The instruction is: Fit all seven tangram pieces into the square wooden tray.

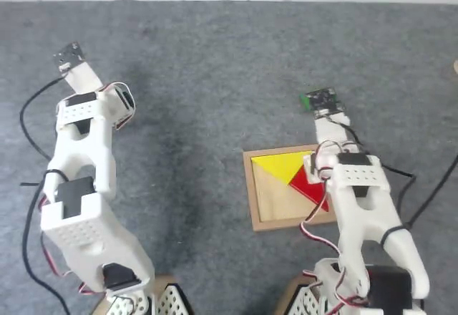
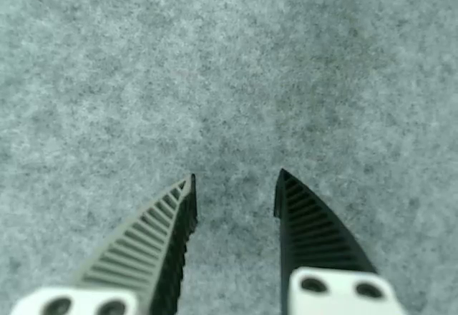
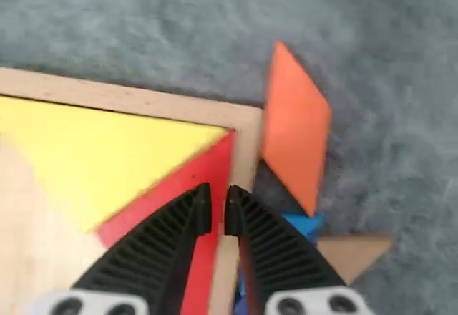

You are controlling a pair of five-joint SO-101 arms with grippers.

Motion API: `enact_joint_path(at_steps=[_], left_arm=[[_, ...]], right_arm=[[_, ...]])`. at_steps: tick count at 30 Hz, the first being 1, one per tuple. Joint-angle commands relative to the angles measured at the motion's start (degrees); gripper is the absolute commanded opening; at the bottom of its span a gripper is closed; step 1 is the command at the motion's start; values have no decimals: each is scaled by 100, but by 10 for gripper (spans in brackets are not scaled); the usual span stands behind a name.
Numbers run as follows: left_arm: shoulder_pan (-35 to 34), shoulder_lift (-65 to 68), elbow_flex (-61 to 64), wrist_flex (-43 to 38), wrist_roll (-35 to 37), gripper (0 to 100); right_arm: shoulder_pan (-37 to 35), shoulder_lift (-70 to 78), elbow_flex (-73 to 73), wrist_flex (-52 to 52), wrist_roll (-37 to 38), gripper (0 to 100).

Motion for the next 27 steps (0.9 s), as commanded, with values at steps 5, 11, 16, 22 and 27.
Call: enact_joint_path(at_steps=[5,11,16,22,27], left_arm=[[44,-26,-163,-88,-167,185],[396,-211,-391,677,-853,182],[2004,-1143,-875,2971,-1618,182],[3437,-1310,-488,3323,-1908,185],[3965,-800,-470,3288,-1565,188]], right_arm=[[-312,-189,-35,585,413,44],[-576,-1525,264,637,-237,43],[127,-3301,1292,752,132,43],[646,-4453,2514,400,501,43],[664,-4593,2646,189,484,43]])
